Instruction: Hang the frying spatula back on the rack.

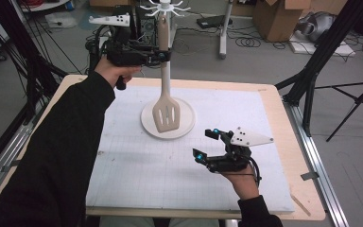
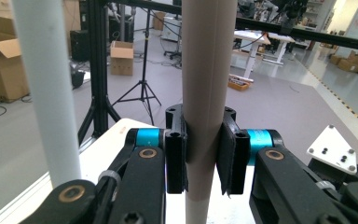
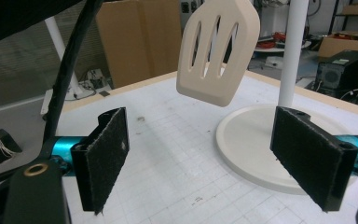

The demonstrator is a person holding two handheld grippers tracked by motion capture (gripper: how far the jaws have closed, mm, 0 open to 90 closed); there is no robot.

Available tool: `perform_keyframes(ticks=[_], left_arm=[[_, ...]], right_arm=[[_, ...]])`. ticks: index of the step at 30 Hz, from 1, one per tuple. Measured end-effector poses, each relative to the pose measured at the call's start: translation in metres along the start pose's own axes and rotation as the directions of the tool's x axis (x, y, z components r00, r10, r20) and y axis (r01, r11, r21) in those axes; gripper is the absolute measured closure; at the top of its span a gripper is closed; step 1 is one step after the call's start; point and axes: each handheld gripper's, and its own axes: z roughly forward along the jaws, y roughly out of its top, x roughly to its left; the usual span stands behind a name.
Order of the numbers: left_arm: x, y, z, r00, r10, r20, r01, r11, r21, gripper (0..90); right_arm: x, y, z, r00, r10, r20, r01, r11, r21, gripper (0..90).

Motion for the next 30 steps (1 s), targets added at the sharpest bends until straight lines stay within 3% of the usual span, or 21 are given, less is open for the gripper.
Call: perform_keyframes(ticks=[18,30], left_arm=[[0.016,0.004,0.007,0.9989,-0.042,0.019,0.041,0.9979,0.050,75.1],[0.018,-0.002,0.015,0.9985,-0.052,-0.015,0.052,0.9976,0.045,74.9]], right_arm=[[0.002,0.000,0.005,0.9997,-0.013,-0.022,0.014,0.999,0.029,18.4],[0.001,-0.001,0.004,0.9996,-0.007,-0.026,0.008,0.999,0.032,18.4]])
